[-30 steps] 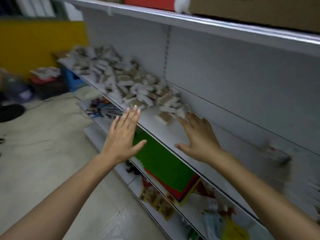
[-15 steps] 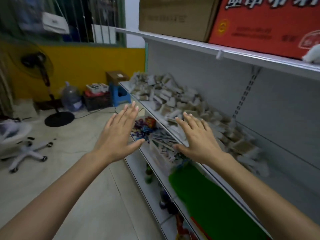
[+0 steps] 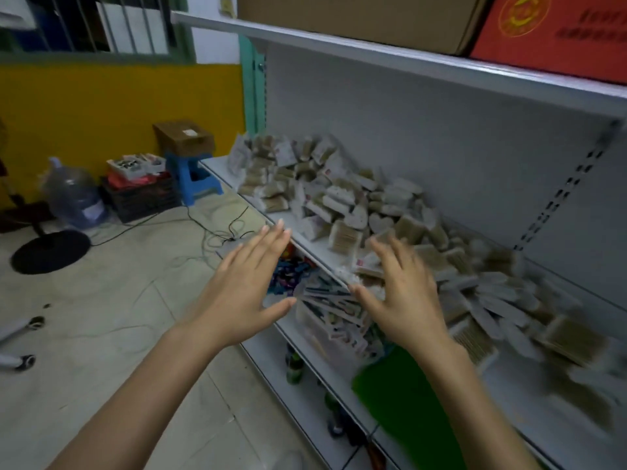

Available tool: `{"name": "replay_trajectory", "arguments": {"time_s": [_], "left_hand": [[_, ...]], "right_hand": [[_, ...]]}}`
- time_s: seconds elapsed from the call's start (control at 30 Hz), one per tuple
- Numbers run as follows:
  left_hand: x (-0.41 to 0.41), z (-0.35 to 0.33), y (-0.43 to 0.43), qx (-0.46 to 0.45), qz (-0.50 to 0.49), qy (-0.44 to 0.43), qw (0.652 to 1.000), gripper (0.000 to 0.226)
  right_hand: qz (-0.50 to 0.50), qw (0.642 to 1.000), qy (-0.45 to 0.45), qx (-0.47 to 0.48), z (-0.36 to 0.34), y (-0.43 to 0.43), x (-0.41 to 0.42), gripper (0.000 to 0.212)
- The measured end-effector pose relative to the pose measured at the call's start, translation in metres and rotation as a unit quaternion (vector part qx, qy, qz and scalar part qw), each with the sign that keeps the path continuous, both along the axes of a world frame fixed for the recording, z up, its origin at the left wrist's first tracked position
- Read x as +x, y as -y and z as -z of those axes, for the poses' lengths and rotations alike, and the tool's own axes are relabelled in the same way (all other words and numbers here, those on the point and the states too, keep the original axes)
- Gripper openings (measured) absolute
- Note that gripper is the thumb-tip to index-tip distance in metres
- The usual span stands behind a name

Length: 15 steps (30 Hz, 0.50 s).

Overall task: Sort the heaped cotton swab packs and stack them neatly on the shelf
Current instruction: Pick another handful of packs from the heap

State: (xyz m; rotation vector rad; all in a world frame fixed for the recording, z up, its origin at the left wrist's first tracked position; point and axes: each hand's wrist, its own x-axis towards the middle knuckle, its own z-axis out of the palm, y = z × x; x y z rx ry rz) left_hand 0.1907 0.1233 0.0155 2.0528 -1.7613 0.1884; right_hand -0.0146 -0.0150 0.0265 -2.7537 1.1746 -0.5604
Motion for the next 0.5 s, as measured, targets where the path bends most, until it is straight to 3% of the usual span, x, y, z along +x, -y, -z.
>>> {"name": "replay_trajectory", "arguments": {"time_s": [0.33,0.5], "left_hand": [[0.132,-0.01,0.112,0.013,-0.015,-0.031,0.999,0.093],[0.163,-0.013,0.165,0.006,0.033,-0.061,0.998,0.088]], "right_hand": [[0.06,0.99,0.131,0.008,0.038,0.109,0.137,0.054],[0.117,0.988,0.096,-0.013,0.043,0.183,0.183,0.051]]}}
